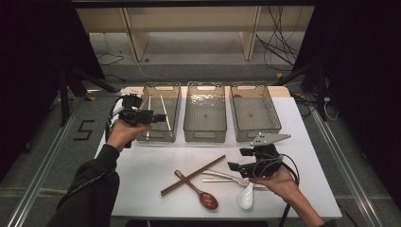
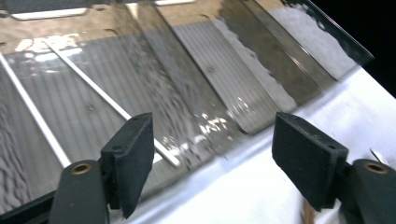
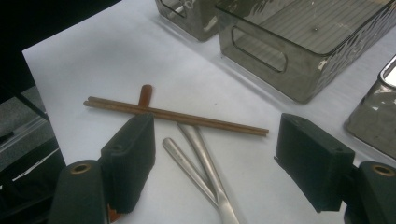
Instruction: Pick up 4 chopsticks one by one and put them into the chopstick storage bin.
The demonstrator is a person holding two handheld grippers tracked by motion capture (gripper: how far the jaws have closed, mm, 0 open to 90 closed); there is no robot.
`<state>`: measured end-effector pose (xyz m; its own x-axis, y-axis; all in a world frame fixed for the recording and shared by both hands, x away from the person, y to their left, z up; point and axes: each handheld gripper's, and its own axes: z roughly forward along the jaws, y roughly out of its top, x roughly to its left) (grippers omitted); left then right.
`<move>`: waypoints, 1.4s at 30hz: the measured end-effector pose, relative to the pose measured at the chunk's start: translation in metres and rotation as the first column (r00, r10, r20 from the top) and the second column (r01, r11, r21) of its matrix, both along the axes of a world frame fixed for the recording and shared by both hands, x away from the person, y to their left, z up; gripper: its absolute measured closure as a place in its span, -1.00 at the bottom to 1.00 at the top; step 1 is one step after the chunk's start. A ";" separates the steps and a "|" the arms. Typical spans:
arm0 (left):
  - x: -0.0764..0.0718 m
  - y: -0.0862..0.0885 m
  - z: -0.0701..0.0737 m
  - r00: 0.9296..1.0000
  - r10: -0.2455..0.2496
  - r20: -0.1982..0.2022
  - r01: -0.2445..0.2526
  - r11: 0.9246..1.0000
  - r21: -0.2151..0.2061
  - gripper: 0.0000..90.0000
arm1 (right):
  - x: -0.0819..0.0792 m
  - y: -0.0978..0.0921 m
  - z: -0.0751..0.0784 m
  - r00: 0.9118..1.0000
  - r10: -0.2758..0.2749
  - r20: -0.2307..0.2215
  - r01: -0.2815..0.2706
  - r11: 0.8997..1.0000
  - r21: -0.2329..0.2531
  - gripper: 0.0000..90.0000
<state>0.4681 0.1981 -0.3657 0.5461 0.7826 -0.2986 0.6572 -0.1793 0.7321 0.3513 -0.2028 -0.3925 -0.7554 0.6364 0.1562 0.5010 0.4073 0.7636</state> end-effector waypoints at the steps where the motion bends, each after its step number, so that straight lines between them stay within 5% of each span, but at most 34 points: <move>1: -0.006 -0.001 0.001 1.000 -0.011 0.011 0.011 1.000 -0.003 -0.38 | 0.000 0.000 0.000 1.000 -0.001 0.000 0.001 1.000 0.000 -0.35; 6: -0.021 -0.011 0.000 0.998 -0.053 0.025 0.052 0.998 0.018 -0.47 | 0.000 0.000 0.001 1.000 -0.009 0.010 0.009 1.000 -0.002 -0.35; 16: -0.046 -0.032 -0.016 0.987 -0.159 0.012 0.157 0.983 0.097 -0.58 | -0.002 -0.001 0.000 0.999 -0.025 0.031 0.025 1.000 0.015 -0.36; 42: -0.071 -0.054 -0.045 0.968 -0.244 -0.058 0.250 0.951 0.180 -0.62 | -0.008 -0.011 0.000 0.995 -0.077 0.069 0.071 0.994 0.087 -0.40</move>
<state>0.3973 0.1442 -0.4111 0.7212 0.6678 -0.1842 0.5998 -0.4689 0.6484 0.3428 -0.2137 -0.3928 -0.7176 0.6781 0.1588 0.4703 0.3036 0.8287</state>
